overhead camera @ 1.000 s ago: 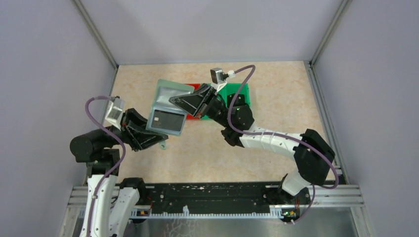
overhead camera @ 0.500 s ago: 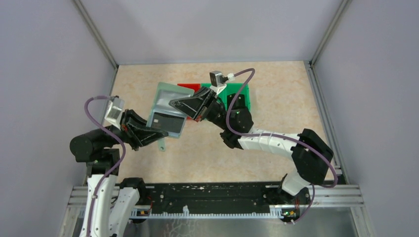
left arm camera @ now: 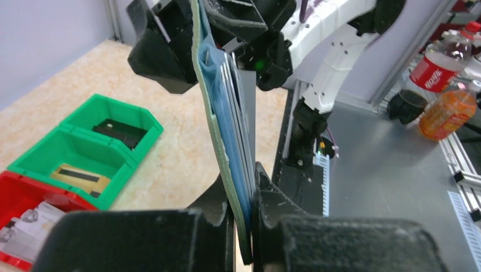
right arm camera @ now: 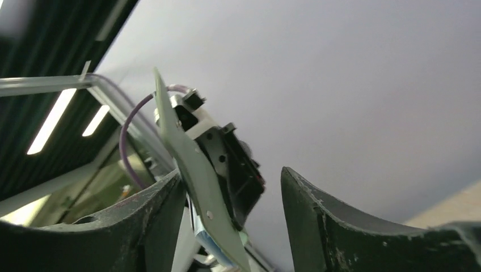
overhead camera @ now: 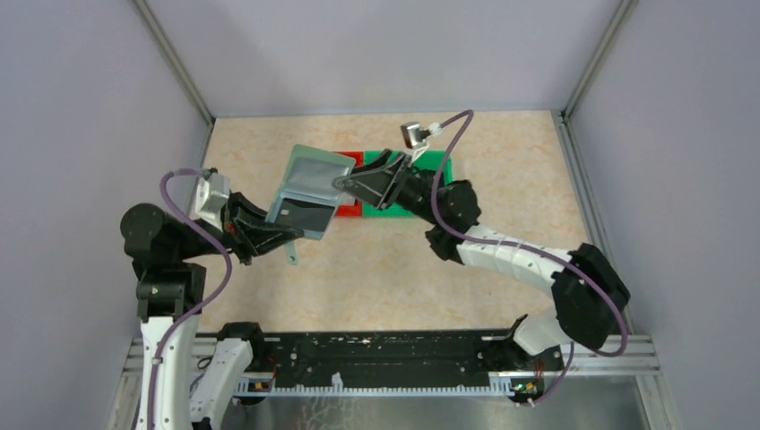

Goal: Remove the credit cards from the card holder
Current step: Remove the credit card from the card holder.

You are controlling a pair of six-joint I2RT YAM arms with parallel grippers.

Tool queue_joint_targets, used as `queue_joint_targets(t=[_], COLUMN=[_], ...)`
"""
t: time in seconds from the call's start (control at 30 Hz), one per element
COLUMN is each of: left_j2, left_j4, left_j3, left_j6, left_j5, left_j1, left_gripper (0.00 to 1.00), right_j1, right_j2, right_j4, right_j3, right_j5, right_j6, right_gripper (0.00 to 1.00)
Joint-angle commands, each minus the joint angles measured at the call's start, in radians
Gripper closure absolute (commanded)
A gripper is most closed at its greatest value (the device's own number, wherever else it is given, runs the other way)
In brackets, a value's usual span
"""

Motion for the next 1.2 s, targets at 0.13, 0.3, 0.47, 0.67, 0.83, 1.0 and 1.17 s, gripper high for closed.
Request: queue_joint_targets(t=[0.13, 0.3, 0.47, 0.67, 0.83, 1.0, 1.17], left_j2=[0.176, 0.238, 0.331, 0.403, 0.454, 0.477, 0.498], left_j4=[-0.717, -0.790, -0.929, -1.087, -1.308, -1.378, -1.409], left_j3=[0.196, 0.204, 0.246, 0.298, 0.351, 0.389, 0.407], left_j6=[0.673, 0.705, 0.782, 0.911, 1.099, 1.165, 1.197], left_j5=[-0.088, -0.177, -0.272, -0.222, -0.133, -0.109, -0.068], left_j1=[-0.005, -0.005, -0.004, -0.005, -0.005, -0.006, -0.005], left_gripper=[1.00, 1.00, 1.00, 1.00, 1.00, 1.00, 1.00], right_j1=[-0.307, -0.351, -0.307, -0.165, -0.141, -0.130, -0.117], right_j2=[-0.343, -0.394, -0.395, -0.262, -0.133, -0.082, -0.049], right_j4=[-0.540, -0.846, -0.865, -0.807, -0.606, -0.616, -0.598], right_j3=[-0.022, 0.150, 0.170, 0.188, 0.176, 0.195, 0.218], right_j5=[-0.223, -0.288, -0.361, -0.530, -0.651, -0.655, -0.649], right_j6=[-0.228, -0.403, -0.444, -0.449, -0.306, -0.330, -0.334], right_gripper=[0.32, 0.34, 0.36, 0.35, 0.38, 0.39, 0.41])
